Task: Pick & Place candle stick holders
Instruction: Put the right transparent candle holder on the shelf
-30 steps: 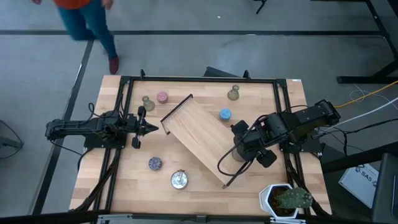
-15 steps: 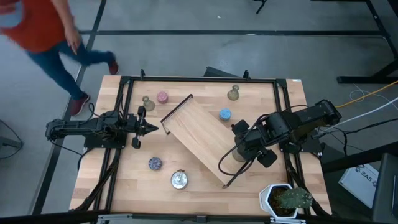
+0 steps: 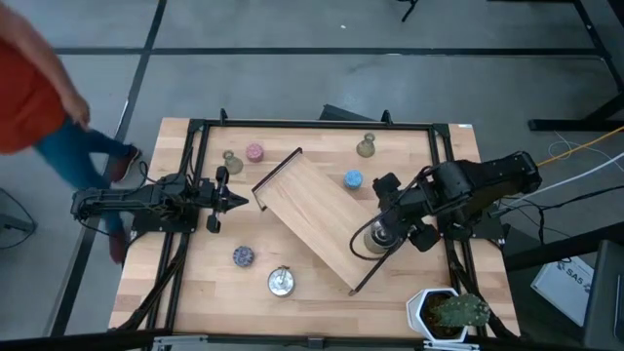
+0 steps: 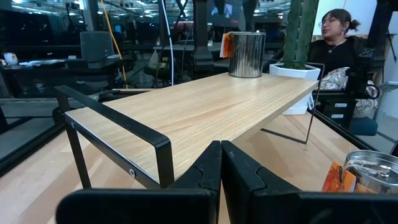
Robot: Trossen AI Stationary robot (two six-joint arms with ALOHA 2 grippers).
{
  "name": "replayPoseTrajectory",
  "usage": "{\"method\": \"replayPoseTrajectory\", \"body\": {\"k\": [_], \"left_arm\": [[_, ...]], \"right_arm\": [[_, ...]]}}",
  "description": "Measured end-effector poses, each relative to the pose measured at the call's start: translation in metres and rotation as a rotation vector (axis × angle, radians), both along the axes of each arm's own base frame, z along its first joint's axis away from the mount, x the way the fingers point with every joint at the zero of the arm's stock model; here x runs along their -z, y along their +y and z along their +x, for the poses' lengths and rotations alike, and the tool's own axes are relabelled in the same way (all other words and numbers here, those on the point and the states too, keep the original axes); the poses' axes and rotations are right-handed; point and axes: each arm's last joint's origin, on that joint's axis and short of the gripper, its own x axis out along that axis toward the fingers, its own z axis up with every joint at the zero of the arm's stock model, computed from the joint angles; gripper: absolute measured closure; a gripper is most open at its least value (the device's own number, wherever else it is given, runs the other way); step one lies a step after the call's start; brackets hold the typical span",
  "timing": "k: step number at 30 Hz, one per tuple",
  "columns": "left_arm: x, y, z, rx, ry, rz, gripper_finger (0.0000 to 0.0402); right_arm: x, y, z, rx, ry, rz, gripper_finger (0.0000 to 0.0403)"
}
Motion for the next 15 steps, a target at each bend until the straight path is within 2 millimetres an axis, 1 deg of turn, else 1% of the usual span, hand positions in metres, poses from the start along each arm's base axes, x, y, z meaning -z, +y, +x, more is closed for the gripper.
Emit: {"method": "replayPoseTrajectory", "body": {"k": [8,15], "left_arm": [[0.000,0.000,0.000,0.000,0.000,0.000,0.0398],[0.000,0.000,0.000,0.000,0.001,0.000,0.0398]], "right_arm": [[-0.013,-0.031,-0.010,0.121,-0.058,0.015,0.0003],[-0.015,-0.055,-0.008,0.225,-0.068,0.014,0.0003]]}}
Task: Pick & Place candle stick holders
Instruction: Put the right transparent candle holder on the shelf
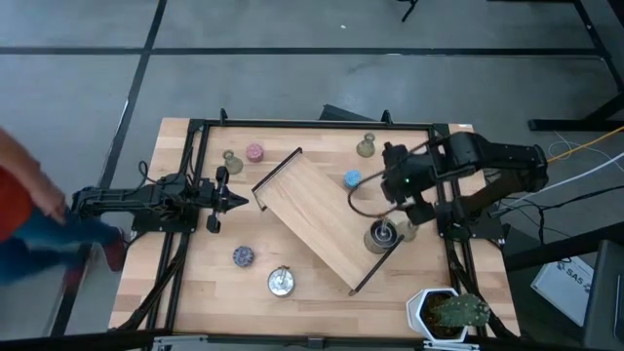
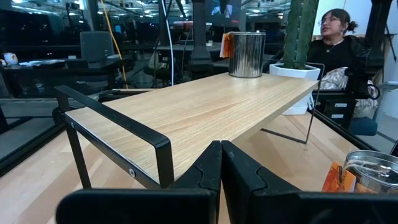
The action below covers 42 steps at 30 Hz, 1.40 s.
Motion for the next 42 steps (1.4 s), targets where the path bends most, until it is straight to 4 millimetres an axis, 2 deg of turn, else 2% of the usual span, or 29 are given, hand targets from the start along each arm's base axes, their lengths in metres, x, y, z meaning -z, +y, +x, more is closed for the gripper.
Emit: {"method": "replayPoseTrajectory", "body": {"k": [10,26,33,42], "left_arm": [[0.000,0.000,0.000,0.000,0.000,0.000,0.0398],[0.000,0.000,0.000,0.000,0.000,0.000,0.0398],[0.000,0.000,0.000,0.000,0.000,0.000,0.0398],[0.000,0.000,0.000,0.000,0.000,0.000,0.0398]], "right_arm": [[0.000,-0.035,0.002,0.165,0.000,0.005,0.0004],[0.001,-0.065,0.002,0.345,-0.015,0.026,0.0004],[0.008,-0.074,0.009,0.408,-0.004,0.036,0.0004],[0.035,-0.076,0.019,0.462,0.031,0.050,0.0004]]}}
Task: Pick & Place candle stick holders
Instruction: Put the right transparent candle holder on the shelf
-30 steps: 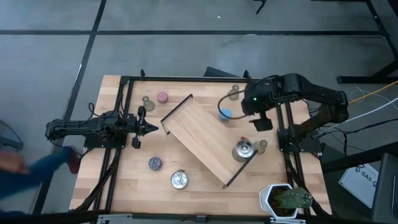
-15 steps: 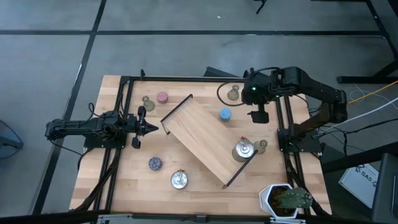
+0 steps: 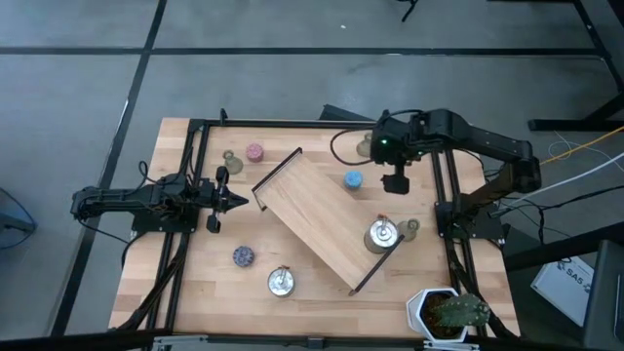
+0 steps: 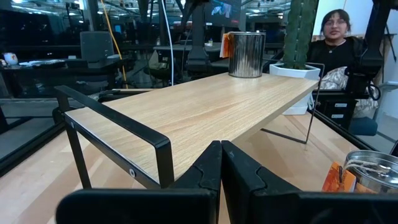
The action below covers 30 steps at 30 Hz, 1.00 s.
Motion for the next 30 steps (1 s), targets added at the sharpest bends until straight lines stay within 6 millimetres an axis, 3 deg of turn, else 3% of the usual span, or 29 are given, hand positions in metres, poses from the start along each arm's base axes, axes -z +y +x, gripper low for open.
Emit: {"method": "replayPoseTrajectory", "body": {"k": [14,30], "left_arm": [[0.000,0.000,0.000,0.000,-0.001,0.000,0.0398],[0.000,0.000,0.000,0.000,0.000,0.000,0.0398]], "right_arm": [[0.037,-0.002,0.012,0.031,0.002,0.010,0.0004],[0.065,-0.003,0.022,0.027,-0.053,0.006,0.0004]]}}
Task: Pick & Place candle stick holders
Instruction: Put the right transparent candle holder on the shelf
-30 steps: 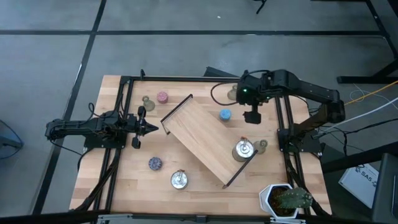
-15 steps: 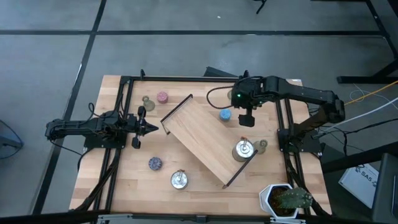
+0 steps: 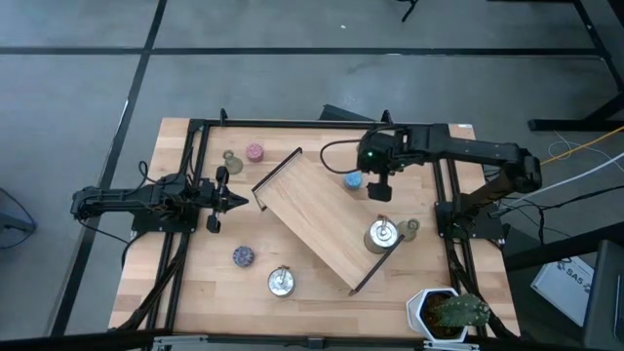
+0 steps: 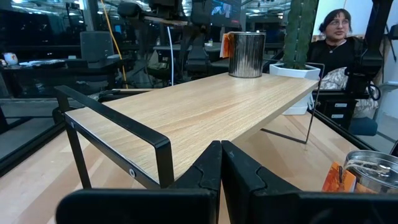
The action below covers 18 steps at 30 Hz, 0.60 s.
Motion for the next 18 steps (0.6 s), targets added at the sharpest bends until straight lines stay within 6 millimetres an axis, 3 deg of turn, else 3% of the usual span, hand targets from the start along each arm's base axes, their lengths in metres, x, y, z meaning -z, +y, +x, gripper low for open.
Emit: {"method": "replayPoseTrajectory", "body": {"k": [12,18], "left_arm": [[0.000,0.000,0.000,0.000,0.000,0.000,0.0398],[0.000,0.000,0.000,0.000,0.000,0.000,0.0398]], "right_arm": [[0.008,-0.001,0.006,0.000,-0.058,-0.008,0.0004],[0.022,-0.001,0.006,0.000,-0.045,-0.006,0.0004]]}}
